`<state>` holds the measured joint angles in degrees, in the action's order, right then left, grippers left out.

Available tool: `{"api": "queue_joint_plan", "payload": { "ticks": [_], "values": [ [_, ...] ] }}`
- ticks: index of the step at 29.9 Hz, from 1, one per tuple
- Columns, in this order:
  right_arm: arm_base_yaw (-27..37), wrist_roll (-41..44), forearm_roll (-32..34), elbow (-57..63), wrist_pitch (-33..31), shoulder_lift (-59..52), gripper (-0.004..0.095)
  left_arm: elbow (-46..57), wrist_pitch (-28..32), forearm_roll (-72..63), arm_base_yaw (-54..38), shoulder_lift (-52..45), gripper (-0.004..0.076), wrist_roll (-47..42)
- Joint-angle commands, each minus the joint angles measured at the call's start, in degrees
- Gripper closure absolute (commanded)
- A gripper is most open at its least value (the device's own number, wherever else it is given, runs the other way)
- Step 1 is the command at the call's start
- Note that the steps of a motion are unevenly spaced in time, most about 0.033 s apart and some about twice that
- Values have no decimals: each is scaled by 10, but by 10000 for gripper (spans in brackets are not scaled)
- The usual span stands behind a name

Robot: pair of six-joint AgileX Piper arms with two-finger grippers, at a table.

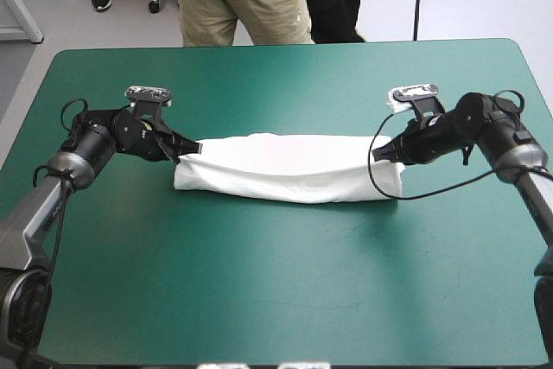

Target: Fold the cloth

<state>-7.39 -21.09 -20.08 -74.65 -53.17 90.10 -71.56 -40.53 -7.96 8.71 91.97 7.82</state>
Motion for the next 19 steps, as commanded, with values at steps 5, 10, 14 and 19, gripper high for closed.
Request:
{"api": "queue_joint_plan", "payload": {
  "ticks": [5, 10, 14, 19],
  "values": [
    [5, -9, -10, -109, 20, 78, 925, -66, 65, -1, 2, 43, 733, -20],
    [5, -4, -4, -126, 30, 111, 911, -66, 77, 0, -11, 55, 733, -35],
    [6, 3, -2, -127, 61, 115, 830, -66, 94, -2, -20, 58, 733, -35],
    [6, 2, -5, -127, 74, 115, 644, -66, 102, -3, -20, 65, 726, -33]
  ]
}}
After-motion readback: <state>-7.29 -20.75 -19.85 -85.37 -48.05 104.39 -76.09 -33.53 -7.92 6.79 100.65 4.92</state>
